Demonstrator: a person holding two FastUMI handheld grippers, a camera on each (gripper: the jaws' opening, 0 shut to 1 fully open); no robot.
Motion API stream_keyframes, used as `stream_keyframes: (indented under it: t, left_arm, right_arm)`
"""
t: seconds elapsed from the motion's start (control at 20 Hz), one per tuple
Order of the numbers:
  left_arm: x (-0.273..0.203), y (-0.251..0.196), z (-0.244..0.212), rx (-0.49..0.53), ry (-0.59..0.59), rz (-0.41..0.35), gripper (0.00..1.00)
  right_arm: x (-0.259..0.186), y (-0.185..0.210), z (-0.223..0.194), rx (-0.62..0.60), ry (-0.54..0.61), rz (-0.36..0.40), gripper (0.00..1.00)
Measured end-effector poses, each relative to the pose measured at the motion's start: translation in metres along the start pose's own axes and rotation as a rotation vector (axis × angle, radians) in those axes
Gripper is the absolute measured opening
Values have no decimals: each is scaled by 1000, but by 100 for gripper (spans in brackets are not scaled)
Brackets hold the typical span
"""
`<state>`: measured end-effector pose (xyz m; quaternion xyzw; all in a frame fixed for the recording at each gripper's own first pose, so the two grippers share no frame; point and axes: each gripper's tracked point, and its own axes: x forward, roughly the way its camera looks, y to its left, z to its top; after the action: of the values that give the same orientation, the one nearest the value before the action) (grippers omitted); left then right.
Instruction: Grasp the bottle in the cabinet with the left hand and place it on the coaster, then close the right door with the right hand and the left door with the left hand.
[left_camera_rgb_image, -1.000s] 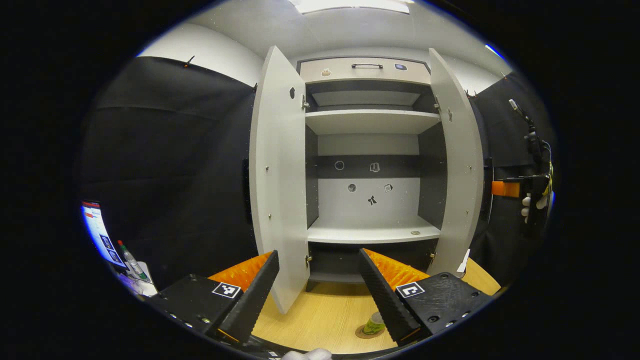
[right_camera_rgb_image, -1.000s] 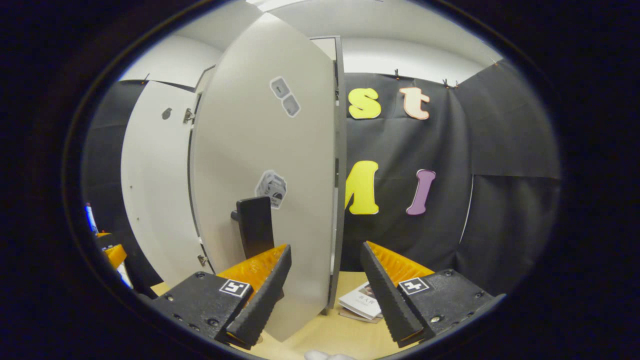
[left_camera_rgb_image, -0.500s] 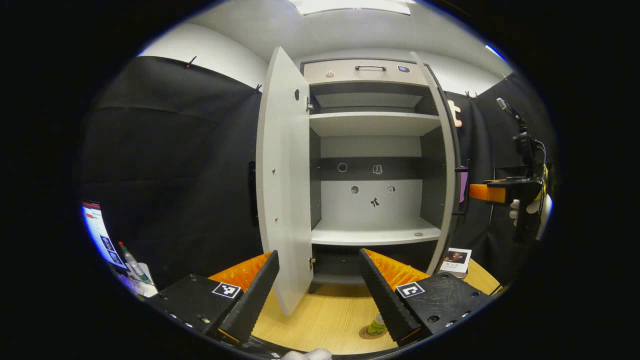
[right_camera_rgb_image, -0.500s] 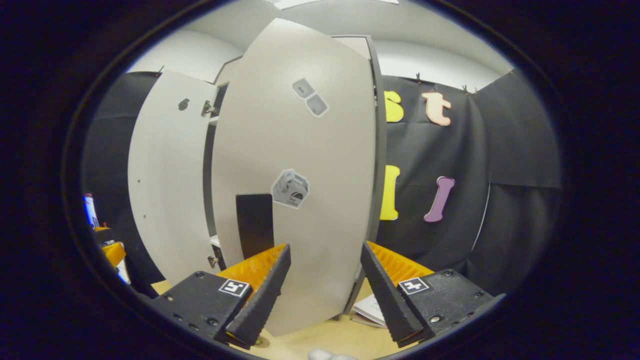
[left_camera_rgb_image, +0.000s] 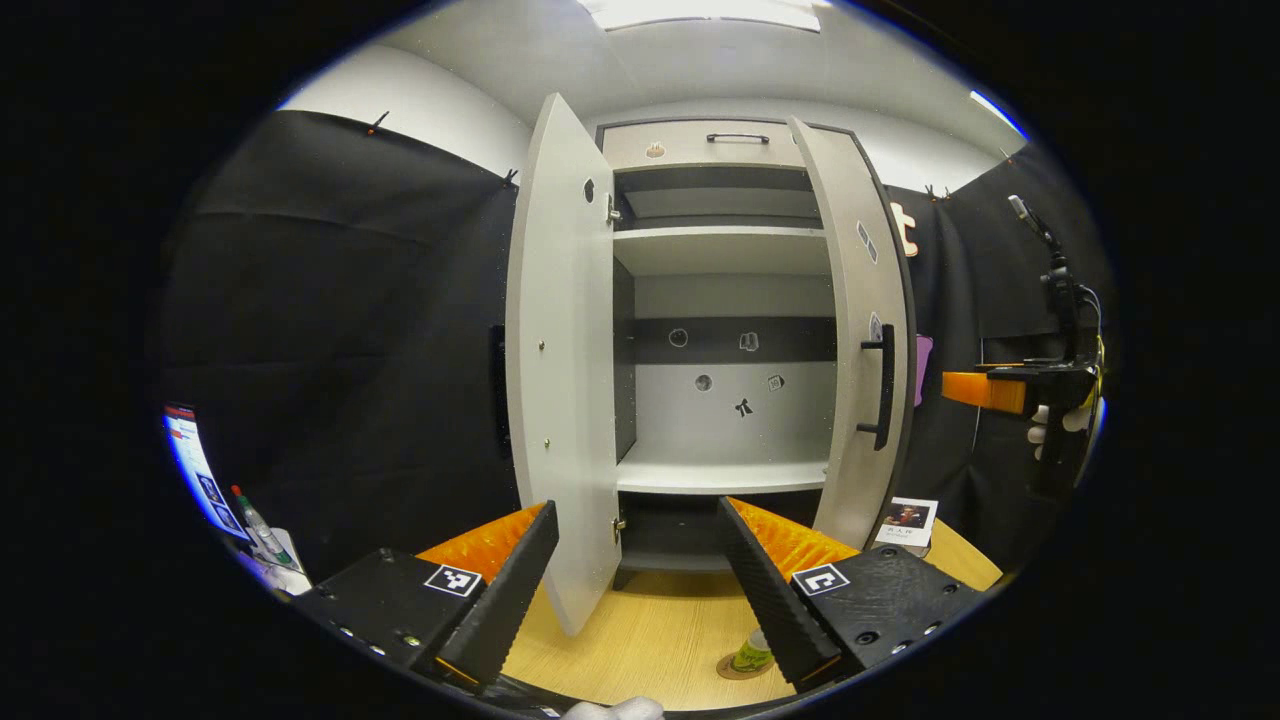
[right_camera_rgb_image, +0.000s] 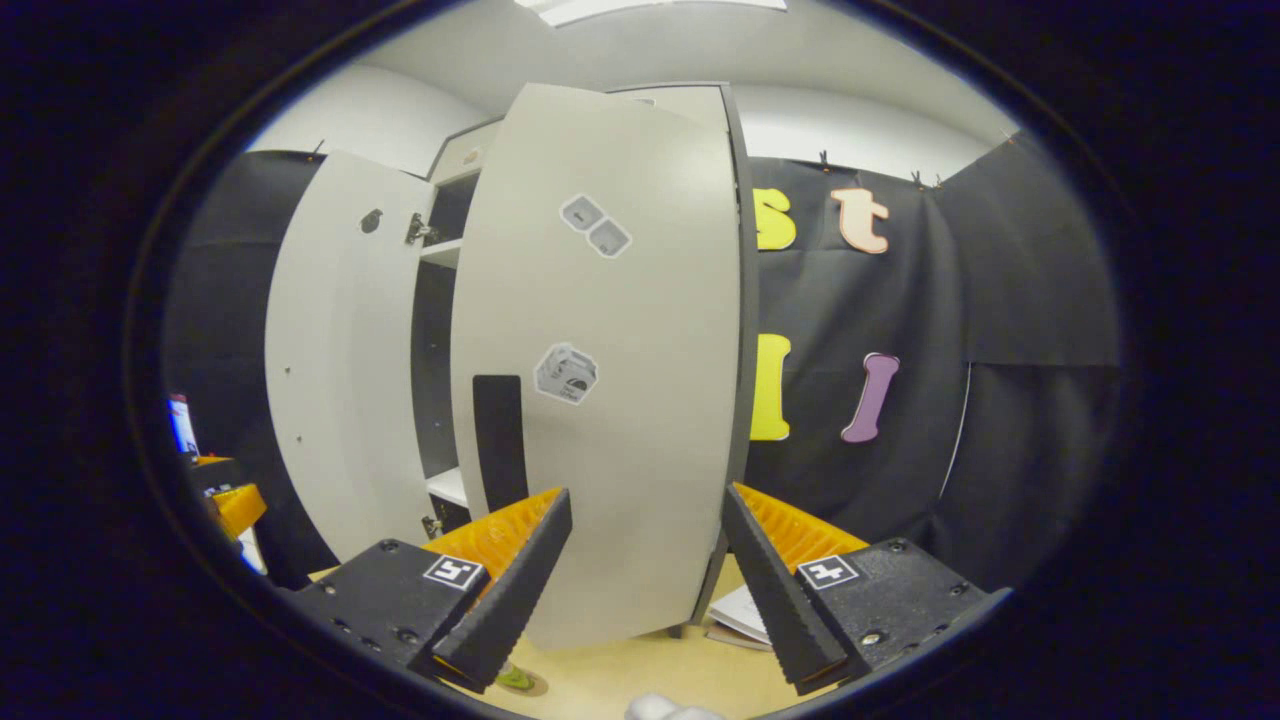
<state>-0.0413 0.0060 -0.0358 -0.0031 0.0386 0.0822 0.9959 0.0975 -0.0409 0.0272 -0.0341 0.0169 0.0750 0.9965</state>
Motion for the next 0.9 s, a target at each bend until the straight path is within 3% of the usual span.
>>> stream_keyframes:
  t: [0.5, 0.9]
  left_arm:
    - [8, 21, 5, 2, -20, -42, 96]
    - [32, 105, 16, 24, -56, 58, 96]
  right_arm:
    - [-40, 3, -44, 41, 83, -49, 99]
    - [-77, 16, -73, 65, 126, -81, 99]
